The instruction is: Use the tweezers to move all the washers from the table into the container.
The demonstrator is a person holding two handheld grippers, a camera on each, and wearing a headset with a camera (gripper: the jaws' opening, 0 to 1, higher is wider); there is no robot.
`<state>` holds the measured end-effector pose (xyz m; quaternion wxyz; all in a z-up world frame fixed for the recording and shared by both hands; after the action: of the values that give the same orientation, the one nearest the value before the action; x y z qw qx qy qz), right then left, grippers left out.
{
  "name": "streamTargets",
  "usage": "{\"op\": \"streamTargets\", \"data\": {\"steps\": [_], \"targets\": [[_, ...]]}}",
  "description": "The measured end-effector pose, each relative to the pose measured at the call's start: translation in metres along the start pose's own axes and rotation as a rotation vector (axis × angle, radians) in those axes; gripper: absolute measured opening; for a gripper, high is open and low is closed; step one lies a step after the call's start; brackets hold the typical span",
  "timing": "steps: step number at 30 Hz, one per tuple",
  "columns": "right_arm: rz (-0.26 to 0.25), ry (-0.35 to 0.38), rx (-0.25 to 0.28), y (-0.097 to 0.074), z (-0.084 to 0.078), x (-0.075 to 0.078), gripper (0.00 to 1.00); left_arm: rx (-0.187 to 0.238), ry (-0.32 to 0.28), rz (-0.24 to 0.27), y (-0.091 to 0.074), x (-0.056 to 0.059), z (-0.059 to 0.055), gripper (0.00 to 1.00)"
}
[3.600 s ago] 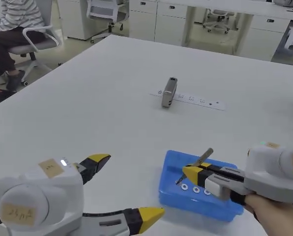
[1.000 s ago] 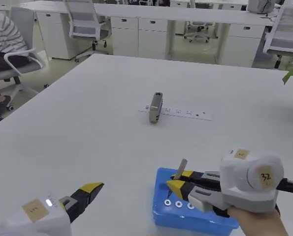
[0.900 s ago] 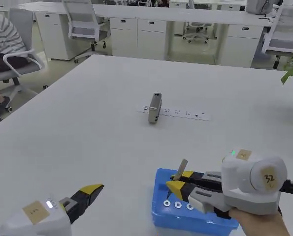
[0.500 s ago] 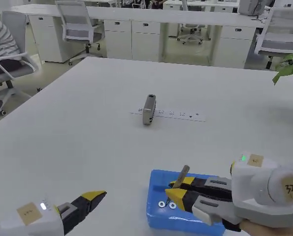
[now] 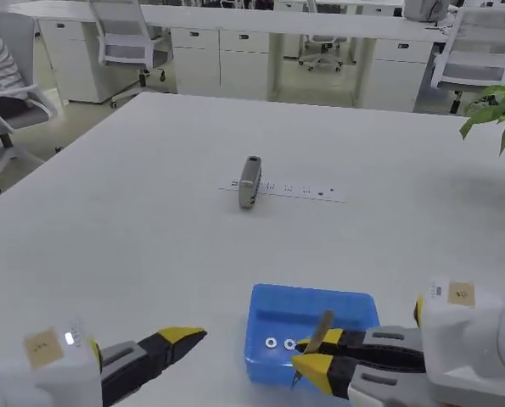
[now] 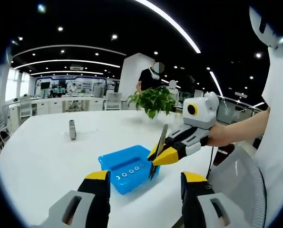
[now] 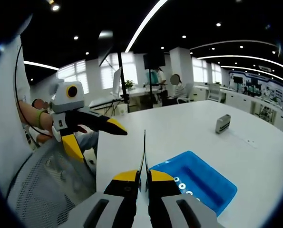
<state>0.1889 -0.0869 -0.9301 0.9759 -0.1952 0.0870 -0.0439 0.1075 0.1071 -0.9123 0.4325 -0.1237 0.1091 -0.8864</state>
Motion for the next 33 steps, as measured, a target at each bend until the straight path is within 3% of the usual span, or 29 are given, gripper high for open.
{"op": "streamTargets", "data": {"steps": [4, 7, 9, 20, 24, 27, 29, 30, 33], "targets": [[0.049, -0.015, -0.037, 0.004, -0.009, -0.009, 0.04, 0.010, -0.022, -0.071, 0.000, 0.008, 0.005, 0.43], [0.081, -0.013, -0.061, 0.007, -0.015, -0.014, 0.04, -0.004, 0.008, -0.135, 0.000, 0.013, 0.008, 0.25], [0.105, -0.016, -0.070, 0.009, -0.017, -0.019, 0.04, -0.020, 0.034, -0.165, 0.002, 0.016, 0.009, 0.20], [0.212, -0.070, -0.133, 0.011, -0.024, -0.032, 0.04, -0.083, 0.104, -0.282, 0.016, 0.027, 0.014, 0.15], [0.252, -0.140, -0.192, 0.012, -0.026, -0.038, 0.04, -0.111, 0.121, -0.320, 0.022, 0.031, 0.012, 0.14], [0.274, -0.111, -0.163, 0.013, -0.026, -0.041, 0.04, -0.148, 0.147, -0.355, 0.025, 0.033, 0.008, 0.13], [0.284, -0.124, -0.179, 0.014, -0.027, -0.042, 0.04, -0.163, 0.167, -0.358, 0.027, 0.034, 0.005, 0.13], [0.284, -0.154, -0.217, 0.014, -0.029, -0.042, 0.04, -0.174, 0.178, -0.361, 0.028, 0.035, 0.004, 0.13], [0.292, -0.167, -0.233, 0.014, -0.030, -0.043, 0.04, -0.190, 0.202, -0.375, 0.030, 0.036, 0.003, 0.10]]}}
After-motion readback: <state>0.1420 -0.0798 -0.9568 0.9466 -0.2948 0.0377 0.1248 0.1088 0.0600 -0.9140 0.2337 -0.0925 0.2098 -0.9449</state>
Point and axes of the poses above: the centre of the closed fingertips' face, and the gripper's own axes: y roughly forward along the fingers, x roughly to its right, z roughly out of its top, the point moved 10 cm from there along -y, roughly backward along the fingers, and after that the axes turned 7 degrees about z, right-handed, at the moved point
